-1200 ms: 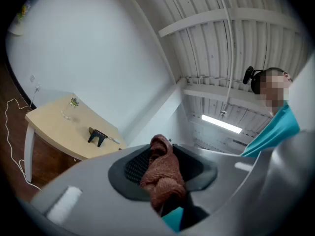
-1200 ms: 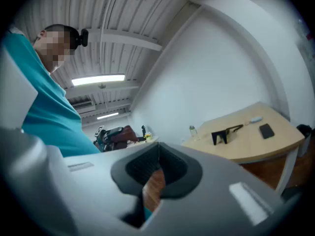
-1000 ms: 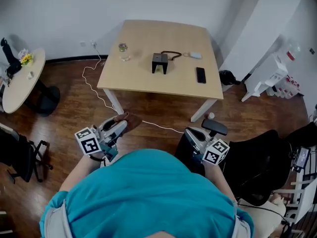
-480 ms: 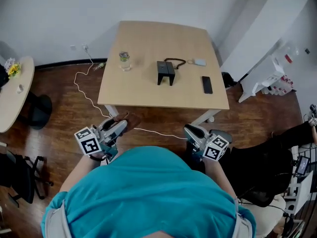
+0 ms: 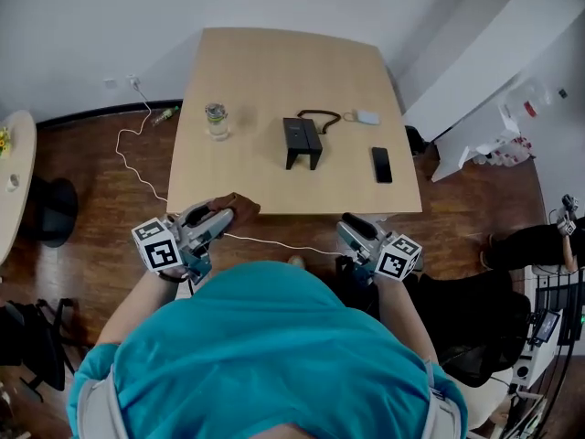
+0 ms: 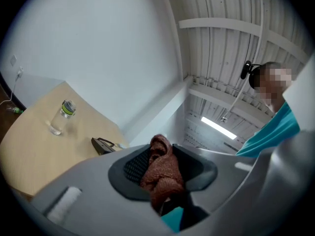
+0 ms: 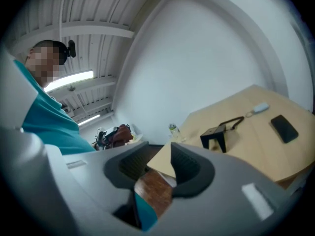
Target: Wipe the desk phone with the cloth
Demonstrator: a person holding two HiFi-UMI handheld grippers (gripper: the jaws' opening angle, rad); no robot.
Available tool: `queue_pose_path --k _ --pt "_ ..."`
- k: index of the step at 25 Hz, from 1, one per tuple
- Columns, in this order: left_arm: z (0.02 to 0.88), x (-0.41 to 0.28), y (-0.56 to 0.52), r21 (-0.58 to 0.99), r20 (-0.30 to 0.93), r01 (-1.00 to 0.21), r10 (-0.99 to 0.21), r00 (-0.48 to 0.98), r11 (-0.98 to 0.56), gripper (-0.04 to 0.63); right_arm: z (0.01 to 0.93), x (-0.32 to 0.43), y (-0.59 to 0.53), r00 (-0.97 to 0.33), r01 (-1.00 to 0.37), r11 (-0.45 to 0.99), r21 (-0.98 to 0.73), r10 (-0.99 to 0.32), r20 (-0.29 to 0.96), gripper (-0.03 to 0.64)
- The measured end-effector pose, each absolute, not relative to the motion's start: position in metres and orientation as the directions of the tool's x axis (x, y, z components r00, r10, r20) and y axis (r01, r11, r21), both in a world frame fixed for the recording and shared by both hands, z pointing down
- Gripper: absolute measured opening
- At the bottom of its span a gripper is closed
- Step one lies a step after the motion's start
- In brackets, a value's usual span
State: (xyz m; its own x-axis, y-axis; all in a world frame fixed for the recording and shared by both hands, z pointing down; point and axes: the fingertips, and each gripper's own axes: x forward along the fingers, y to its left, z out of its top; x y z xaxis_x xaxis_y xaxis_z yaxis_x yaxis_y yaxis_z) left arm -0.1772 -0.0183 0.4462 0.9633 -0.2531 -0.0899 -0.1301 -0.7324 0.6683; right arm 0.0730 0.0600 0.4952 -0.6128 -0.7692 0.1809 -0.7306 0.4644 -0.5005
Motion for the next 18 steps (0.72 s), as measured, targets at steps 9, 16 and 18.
queue_pose_path --k 9,16,18 --pt "0.438 -0.095 -0.086 0.676 -0.03 -0.304 -0.437 0.899 -0.672 0.146 0.551 0.156 -0.052 -0.773 -0.524 0.506 -0.685 -0.621 0.132 0.197" --pt "0.442 -0.066 -0.114 0.676 0.038 -0.398 -0.51 0.859 -0.62 0.146 0.613 0.172 -0.166 -0.84 -0.431 0.402 -0.808 -0.506 0.196 0.32" --pt "0.448 -0.07 -0.12 0.686 0.052 -0.401 -0.508 0.86 -0.607 0.146 0.635 0.164 -0.193 -0.842 -0.433 0.35 -0.831 -0.485 0.235 0.348"
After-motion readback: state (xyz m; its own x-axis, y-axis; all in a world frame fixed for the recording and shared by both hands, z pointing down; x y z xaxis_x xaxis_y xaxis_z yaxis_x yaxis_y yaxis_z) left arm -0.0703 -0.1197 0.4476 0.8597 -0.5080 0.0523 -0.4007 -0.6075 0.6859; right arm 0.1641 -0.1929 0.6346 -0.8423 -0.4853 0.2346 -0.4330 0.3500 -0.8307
